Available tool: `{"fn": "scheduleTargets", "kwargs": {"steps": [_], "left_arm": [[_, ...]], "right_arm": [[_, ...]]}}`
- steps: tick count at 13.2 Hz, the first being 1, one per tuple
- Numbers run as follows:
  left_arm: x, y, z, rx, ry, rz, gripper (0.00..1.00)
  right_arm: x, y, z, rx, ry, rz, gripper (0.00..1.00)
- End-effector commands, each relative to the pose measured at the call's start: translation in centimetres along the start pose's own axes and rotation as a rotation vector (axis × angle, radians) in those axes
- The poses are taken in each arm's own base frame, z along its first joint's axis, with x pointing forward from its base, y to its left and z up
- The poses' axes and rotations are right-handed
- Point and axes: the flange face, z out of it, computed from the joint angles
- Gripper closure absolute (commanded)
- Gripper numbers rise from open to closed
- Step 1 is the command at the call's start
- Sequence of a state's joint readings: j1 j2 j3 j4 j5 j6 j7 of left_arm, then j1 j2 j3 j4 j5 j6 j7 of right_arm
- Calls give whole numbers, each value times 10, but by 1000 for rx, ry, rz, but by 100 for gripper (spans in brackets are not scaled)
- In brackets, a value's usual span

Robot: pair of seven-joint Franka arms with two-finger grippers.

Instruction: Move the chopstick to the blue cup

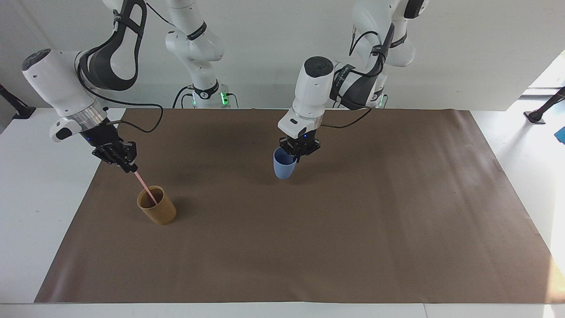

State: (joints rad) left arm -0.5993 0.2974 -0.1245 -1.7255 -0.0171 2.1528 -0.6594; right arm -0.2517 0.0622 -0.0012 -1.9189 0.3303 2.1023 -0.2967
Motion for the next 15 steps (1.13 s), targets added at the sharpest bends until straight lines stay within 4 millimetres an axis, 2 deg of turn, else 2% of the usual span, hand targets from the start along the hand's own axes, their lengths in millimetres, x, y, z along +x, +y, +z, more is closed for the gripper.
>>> {"fn": "scheduleTargets", "kwargs": {"steps": [1,2,4,6,7,8,9,10,11,13,15], "left_arm": [[-6,21,10,3,18,16,100],[-7,22,12,3,17,18,100],[-15,34,39,47,38,53,100],[-13,35,42,53,59,47,100],[-13,35,42,54,58,45,82],[-14,35,42,55,57,47,39],[-15,36,42,59,52,44,7],[-16,34,43,69,43,40,0],[-14,29,37,79,37,33,0],[-1,5,-4,88,51,-3,0],[24,-35,-31,91,72,-72,0]], "right_arm": [[-5,3,5,55,28,21,90],[-5,2,5,62,27,25,100],[-4,3,2,69,21,27,100],[1,9,-13,70,33,28,100],[4,6,-25,77,31,22,100],[6,0,-39,81,23,14,100],[6,-7,-53,80,9,10,100],[4,-17,-67,81,-5,31,100],[2,-28,-84,70,-12,54,100],[-3,-52,-120,51,-30,94,100],[-7,-83,-142,60,-67,135,100]]}}
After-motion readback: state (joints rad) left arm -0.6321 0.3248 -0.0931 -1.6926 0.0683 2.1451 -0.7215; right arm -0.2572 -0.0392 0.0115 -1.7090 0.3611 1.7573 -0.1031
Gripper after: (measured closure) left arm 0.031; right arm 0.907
